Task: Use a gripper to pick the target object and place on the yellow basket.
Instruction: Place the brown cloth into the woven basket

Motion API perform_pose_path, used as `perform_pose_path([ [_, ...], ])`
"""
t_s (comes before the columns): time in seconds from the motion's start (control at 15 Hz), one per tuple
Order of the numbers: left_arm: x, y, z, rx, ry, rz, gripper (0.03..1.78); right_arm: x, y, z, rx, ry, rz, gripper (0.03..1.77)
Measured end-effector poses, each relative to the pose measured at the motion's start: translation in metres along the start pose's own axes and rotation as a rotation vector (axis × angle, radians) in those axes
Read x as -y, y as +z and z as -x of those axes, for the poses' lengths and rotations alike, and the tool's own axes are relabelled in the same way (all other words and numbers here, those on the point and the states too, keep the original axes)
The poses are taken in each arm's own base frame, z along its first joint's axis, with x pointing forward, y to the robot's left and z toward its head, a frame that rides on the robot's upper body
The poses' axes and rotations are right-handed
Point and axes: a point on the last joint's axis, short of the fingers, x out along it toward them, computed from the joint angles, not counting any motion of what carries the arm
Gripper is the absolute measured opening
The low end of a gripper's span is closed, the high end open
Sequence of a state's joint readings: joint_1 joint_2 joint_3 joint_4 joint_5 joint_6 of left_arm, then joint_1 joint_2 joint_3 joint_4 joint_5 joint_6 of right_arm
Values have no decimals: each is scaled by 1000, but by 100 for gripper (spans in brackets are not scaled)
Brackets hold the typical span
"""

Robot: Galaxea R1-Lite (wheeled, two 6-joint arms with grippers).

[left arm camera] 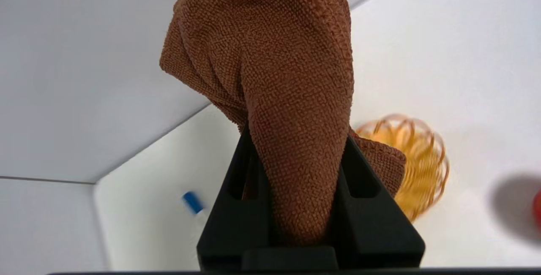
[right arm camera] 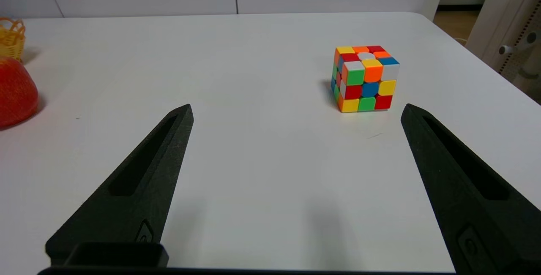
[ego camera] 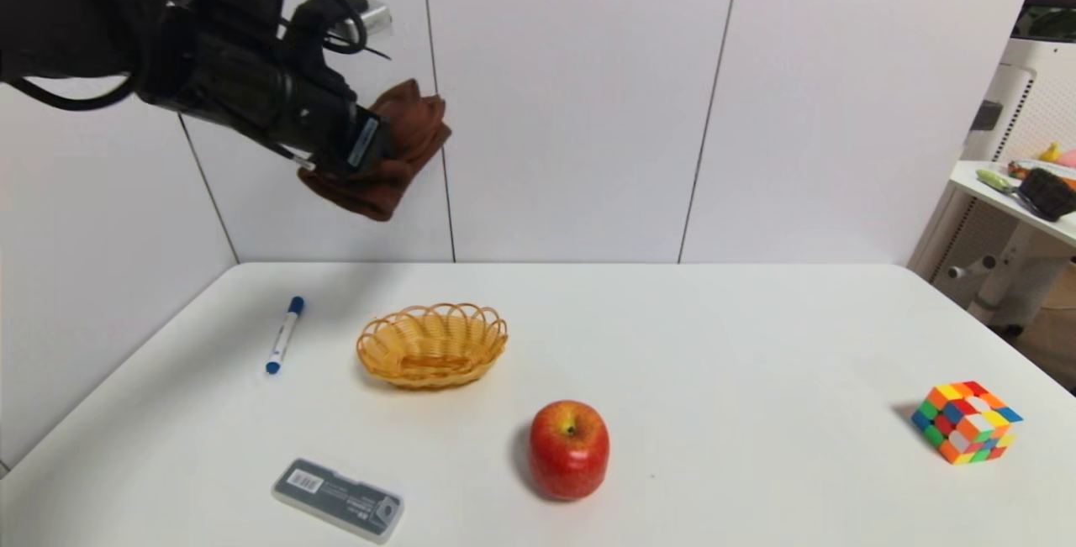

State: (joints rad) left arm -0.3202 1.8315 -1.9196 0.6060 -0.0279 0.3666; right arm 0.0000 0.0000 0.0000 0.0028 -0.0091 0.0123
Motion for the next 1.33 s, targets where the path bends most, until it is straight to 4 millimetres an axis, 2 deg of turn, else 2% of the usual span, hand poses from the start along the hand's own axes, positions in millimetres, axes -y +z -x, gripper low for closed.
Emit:
perform_pose_path([
  [0.2, 1, -7, 22, -7, -93, -172, 41, 0, 0, 0, 0, 0, 0, 170],
  [0.4, 7, -18, 24, -35, -241, -392, 41, 0, 0, 0, 0, 0, 0, 170],
  [0.53, 7, -30, 18, -61, -358, -525, 41, 0, 0, 0, 0, 0, 0, 170],
  [0.87, -8, -64, -28, -34, -562, -806, 41, 0, 0, 0, 0, 0, 0, 170],
  [1.2, -5, -87, -75, -92, -654, -785, 41, 0, 0, 0, 0, 0, 0, 170],
  [1.33, 0, -90, -89, -94, -675, -788, 41, 0, 0, 0, 0, 0, 0, 170],
])
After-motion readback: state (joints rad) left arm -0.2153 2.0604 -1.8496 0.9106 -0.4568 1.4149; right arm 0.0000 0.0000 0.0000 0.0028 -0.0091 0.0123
